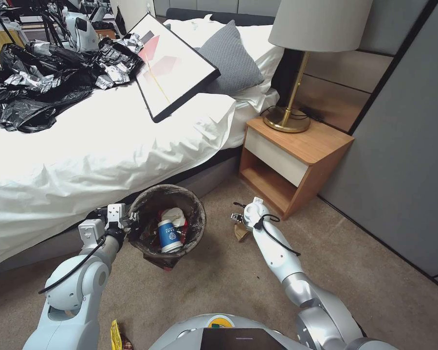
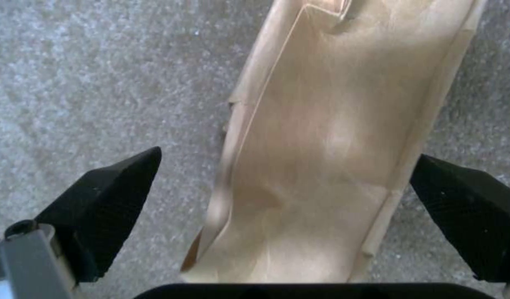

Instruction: Pick up the trash bin, then pick up the garbage from the floor and place it into the trash bin.

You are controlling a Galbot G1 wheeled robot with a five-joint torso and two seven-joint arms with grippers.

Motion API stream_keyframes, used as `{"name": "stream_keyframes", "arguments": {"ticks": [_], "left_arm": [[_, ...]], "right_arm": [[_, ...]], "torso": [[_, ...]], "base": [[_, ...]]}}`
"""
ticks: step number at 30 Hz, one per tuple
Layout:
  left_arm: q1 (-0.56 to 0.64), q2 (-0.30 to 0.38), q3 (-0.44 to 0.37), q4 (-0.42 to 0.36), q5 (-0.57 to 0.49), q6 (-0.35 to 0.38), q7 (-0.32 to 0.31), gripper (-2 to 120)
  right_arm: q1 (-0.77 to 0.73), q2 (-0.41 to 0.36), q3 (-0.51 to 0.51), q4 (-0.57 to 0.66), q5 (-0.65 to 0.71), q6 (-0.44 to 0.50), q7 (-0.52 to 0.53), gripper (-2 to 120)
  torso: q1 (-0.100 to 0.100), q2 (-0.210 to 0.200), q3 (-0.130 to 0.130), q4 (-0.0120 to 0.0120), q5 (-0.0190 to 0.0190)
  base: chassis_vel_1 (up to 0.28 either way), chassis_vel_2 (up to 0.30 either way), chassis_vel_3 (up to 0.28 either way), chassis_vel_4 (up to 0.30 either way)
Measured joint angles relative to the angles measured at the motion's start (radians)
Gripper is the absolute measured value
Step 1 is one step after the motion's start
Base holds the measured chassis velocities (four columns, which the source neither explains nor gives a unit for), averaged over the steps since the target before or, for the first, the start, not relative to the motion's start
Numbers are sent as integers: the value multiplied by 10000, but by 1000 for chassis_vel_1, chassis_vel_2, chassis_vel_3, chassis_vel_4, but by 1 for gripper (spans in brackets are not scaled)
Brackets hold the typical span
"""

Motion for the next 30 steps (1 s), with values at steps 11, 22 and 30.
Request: {"name": "stream_keyframes", "arguments": {"ticks": [11, 22, 30], "left_arm": [[1, 3, -8, 36, -4, -5, 12, 5], [-14, -30, -25, 112, -8, -9, 18, 5], [-41, -36, -38, 133, -8, -9, 22, 5]], "right_arm": [[3, -10, 142, -380, -450, 304, -547, 90], [-156, -158, 24, 7, -391, 271, -590, 48], [-132, -130, -32, 18, -382, 257, -581, 24]], "torso": [[0, 0, 0, 0, 1], [0, 1, 0, 0, 1], [0, 1, 0, 0, 1]], "base": [[0, 0, 0, 0], [0, 0, 0, 0], [0, 0, 0, 0]]}}
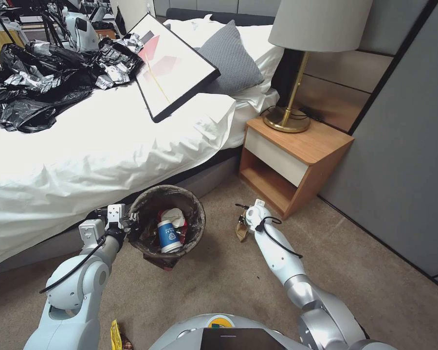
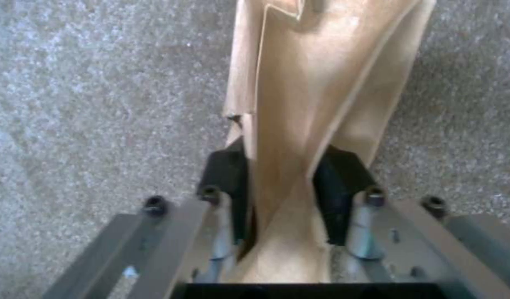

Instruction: Pick up the trash bin, then pick up the garbage from the floor and place it into the trash bin.

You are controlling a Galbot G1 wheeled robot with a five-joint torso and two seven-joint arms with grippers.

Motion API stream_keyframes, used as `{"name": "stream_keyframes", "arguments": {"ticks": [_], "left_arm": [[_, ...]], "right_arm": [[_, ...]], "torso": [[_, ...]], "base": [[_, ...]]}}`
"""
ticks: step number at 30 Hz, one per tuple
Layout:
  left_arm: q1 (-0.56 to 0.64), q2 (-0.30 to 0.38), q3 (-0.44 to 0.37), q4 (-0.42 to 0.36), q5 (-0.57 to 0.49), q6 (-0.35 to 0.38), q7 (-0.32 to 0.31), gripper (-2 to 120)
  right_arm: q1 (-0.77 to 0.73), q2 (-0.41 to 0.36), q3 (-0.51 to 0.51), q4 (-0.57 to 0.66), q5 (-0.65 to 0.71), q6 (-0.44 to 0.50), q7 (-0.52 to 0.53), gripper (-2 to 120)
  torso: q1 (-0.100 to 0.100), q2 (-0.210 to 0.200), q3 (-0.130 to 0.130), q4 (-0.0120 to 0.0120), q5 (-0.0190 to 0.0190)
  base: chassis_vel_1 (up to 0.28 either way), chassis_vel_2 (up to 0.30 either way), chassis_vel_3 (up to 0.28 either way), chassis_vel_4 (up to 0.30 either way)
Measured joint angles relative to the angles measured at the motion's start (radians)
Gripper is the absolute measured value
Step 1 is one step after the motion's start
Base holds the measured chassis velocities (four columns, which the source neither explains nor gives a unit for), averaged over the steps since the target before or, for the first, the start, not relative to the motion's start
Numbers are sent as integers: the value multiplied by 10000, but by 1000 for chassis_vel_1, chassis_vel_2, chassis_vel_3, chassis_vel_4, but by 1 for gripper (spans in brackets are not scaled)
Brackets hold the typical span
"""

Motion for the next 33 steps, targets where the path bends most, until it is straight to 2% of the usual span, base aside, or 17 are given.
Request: {"name": "stream_keyframes", "arguments": {"ticks": [1, 3, 4, 6, 24, 27, 28, 30, 31, 33], "left_arm": [[-5, 0, 0, 12, 0, -1, 0, 5], [-12, -4, 7, 29, 0, 0, 1, 5], [-12, -4, 7, 29, 0, 0, 1, 5], [-20, -7, 14, 50, 1, 0, 2, 5], [-30, -28, 2, 87, 11, 0, 6, 5], [-29, -32, -9, 87, 12, -1, 6, 5], [-25, -28, -16, 86, 12, -1, 5, 5], [-20, 5, -47, 86, 12, -1, -2, 5], [-20, 5, -47, 86, 12, -1, -2, 5], [-30, 38, -59, 85, 9, -1, -7, 5]], "right_arm": [[4, 9, -3, 0, 0, 0, 0, 18], [6, 13, -5, 0, -2, -2, 1, 10], [6, 13, -5, 0, -2, -2, 1, 10], [6, 4, -9, 0, -3, -3, 3, 0], [73, -62, -26, -93, 14, -3, -18, 0], [-30, -152, -27, 203, 97, -56, 36, 0], [-175, -288, -56, 675, 300, -159, 169, 0], [-683, -887, -222, 2423, 1059, -465, 711, 0], [-683, -887, -222, 2423, 1059, -465, 711, 0], [-1179, -1508, -287, 4164, 1394, -587, 961, 0]], "torso": [[0, 0, 0, 0, 0], [0, 0, 0, 0, 0], [0, 0, 0, 0, 0], [0, 0, 0, 0, 0], [-1, 0, 0, 0, 0], [-1, 0, 1, 2, 2], [0, 0, 1, 3, 3], [-1, 0, 0, 1, 1], [-1, 0, 0, 1, 1], [-1, 0, 0, -2, 1]], "base": [[0, 0, 0, 0], [0, 0, 0, 0], [0, 0, 0, 0], [0, 0, 0, 0], [0, 0, 0, 0], [0, 0, 0, 0], [0, 0, 0, 0], [0, 0, 0, 0], [0, 0, 0, 0], [0, 0, 0, 0]]}}
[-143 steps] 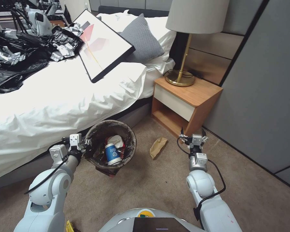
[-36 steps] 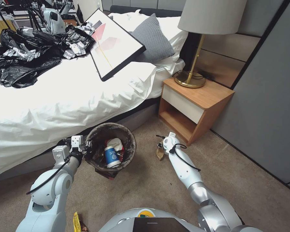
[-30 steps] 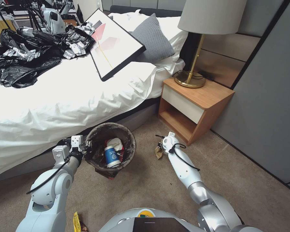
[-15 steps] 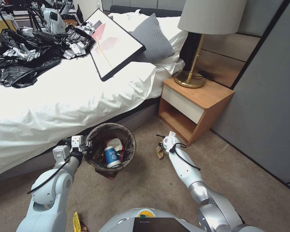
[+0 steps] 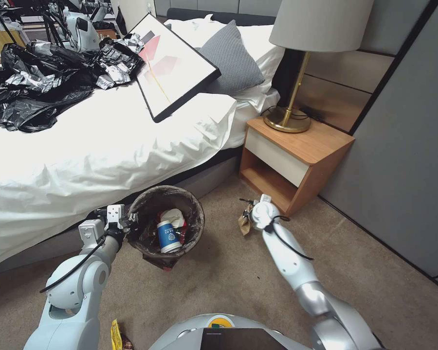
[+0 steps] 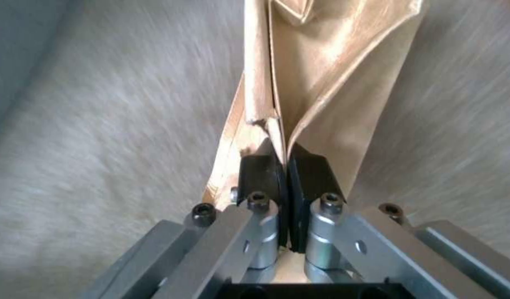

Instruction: Pick up the trash bin, then pick up the garbage from the floor and place it into the trash bin.

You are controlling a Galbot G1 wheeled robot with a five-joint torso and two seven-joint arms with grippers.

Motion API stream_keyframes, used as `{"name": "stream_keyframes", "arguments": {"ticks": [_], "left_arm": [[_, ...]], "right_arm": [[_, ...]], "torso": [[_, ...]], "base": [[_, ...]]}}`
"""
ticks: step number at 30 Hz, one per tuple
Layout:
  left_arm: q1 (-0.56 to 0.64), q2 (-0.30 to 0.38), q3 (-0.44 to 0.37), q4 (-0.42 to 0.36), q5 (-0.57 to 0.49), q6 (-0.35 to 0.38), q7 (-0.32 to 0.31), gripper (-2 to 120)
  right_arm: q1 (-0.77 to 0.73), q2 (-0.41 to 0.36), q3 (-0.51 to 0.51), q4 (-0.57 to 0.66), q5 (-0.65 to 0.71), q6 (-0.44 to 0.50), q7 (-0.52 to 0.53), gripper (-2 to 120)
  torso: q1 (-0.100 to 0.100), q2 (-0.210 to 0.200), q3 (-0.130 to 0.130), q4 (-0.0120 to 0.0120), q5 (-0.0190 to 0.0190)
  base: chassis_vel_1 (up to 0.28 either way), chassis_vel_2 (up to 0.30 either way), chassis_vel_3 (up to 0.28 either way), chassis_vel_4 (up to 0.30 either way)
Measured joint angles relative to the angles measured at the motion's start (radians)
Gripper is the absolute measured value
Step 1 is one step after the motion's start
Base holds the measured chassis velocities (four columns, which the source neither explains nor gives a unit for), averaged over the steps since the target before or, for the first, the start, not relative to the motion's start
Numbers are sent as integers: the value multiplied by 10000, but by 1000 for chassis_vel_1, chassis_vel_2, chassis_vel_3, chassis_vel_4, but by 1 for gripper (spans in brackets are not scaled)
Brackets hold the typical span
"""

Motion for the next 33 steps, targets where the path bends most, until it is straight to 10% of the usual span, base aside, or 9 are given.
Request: {"name": "stream_keyframes", "arguments": {"ticks": [14, 23, 33], "left_arm": [[-13, -4, 122, -41, 60, 0, -8, 5], [102, -32, 65, -74, 94, 0, 17, 5], [96, -78, 2, 14, 117, 0, 30, 5]], "right_arm": [[278, -3482, -220, 7537, 2931, -22, 592, 0], [3034, -4472, -2201, 8976, 4284, -20, -496, 0], [5999, -3677, -5464, 8028, 4775, -13, -919, 0]], "torso": [[0, 0, -1, -1, 1], [0, 0, 1, 3, -1], [0, -1, 2, 5, -5]], "base": [[0, 0, 0, 0], [0, 0, 0, 0], [0, 0, 0, 0]]}}
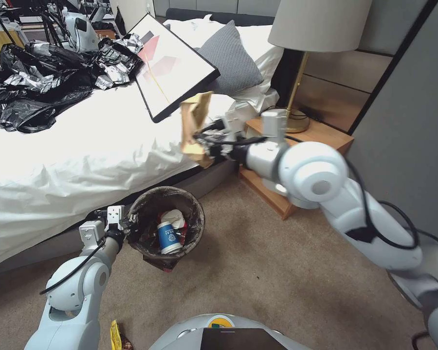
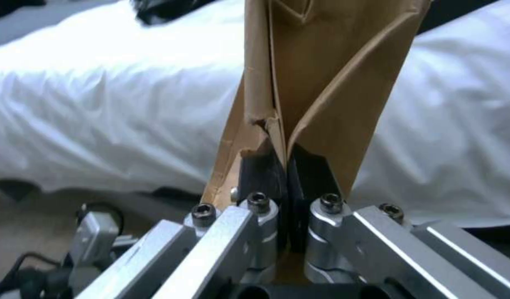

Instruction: Pick up the trash bin, then pick up the garbage from the floor and place it into the trash bin.

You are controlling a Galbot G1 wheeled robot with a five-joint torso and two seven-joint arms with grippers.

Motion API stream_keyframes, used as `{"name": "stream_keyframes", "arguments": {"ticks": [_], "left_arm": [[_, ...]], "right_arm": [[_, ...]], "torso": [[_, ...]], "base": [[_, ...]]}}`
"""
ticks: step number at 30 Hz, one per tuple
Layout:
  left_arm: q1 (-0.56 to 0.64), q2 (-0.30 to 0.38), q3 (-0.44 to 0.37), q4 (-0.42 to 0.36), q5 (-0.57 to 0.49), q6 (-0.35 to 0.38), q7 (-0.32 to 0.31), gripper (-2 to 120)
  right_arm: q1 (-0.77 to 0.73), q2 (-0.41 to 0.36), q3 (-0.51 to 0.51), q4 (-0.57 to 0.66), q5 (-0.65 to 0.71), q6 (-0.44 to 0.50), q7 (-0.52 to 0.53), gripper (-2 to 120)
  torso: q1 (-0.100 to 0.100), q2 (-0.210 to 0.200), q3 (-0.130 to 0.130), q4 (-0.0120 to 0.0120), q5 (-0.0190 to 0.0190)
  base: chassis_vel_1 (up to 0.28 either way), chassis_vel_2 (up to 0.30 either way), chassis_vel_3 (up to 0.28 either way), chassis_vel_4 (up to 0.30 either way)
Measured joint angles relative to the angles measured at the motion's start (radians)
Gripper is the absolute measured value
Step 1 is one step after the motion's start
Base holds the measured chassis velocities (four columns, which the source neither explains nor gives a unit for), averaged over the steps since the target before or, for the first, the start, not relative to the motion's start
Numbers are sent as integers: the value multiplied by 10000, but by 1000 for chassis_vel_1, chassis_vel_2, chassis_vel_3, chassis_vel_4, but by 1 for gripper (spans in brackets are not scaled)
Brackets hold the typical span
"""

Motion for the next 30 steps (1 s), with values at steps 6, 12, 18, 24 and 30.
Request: {"name": "stream_keyframes", "arguments": {"ticks": [6, 12, 18, 24, 30], "left_arm": [[-33, -17, -162, 124, -28, 0, 25, 5], [-73, -13, -228, 206, -68, 1, 35, 5], [-127, -26, -227, 264, -88, 0, 36, 5], [-143, -43, -228, 295, -89, 1, 35, 5], [-152, -51, -224, 359, -87, 1, 51, 5]], "right_arm": [[153, 1054, -2481, -936, -338, 2, -17, 0], [-402, 1324, -3462, -1500, -797, 4, -36, 0], [-974, 1321, -3815, -1830, -1005, 8, -28, 0], [-1386, 1387, -3740, -2224, -1008, 11, -67, 0], [-1459, 1398, -3543, -2374, -908, 67, -304, 16]], "torso": [[0, 0, 0, -1, -1], [0, 0, 0, -3, 1], [0, 0, -1, -5, 3], [0, 0, -1, -4, 4], [0, 0, -2, -4, 4]], "base": [[0, 0, 0, 0], [0, 0, 0, 0], [0, 0, 0, 0], [0, 0, 0, 0], [0, 0, 0, 0]]}}
